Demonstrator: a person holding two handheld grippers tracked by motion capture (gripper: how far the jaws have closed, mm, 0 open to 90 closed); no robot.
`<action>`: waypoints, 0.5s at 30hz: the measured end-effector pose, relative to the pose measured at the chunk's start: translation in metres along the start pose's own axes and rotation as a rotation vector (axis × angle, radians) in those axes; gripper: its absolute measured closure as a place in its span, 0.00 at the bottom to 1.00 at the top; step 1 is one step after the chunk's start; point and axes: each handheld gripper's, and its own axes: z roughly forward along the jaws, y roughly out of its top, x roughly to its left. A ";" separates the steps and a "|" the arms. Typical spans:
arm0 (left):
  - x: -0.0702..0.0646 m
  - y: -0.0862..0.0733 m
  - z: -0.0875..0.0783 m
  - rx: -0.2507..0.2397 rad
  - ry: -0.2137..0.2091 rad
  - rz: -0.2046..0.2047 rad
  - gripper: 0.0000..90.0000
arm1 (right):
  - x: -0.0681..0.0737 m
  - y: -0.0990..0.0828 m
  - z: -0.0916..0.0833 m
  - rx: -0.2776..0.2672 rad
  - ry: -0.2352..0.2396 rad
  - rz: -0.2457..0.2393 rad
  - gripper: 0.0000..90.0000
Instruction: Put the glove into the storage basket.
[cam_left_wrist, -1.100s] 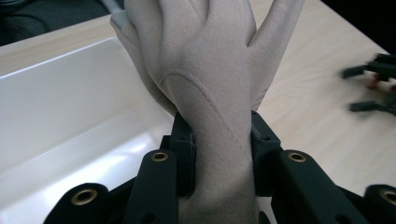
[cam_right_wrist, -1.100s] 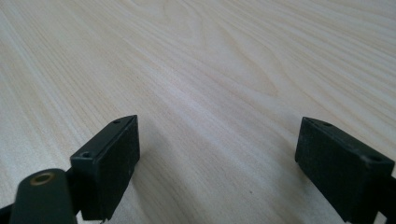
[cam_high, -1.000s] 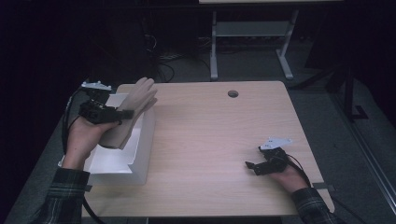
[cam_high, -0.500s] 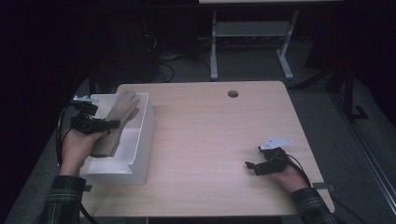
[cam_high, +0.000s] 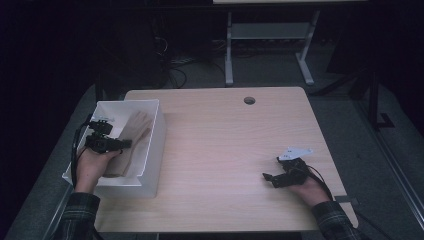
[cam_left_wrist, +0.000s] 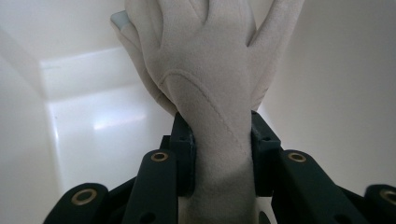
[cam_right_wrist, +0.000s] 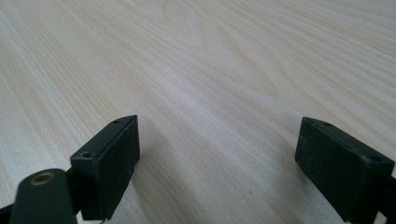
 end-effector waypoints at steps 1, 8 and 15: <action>0.000 -0.001 0.002 0.007 0.000 0.003 0.76 | 0.000 0.000 0.000 0.000 0.000 0.000 0.15; 0.003 -0.008 0.023 0.046 -0.005 -0.002 0.76 | 0.000 0.000 0.000 0.000 0.000 0.000 0.15; 0.008 -0.014 0.040 0.094 -0.006 0.001 0.73 | 0.000 0.000 0.000 0.000 0.000 0.000 0.15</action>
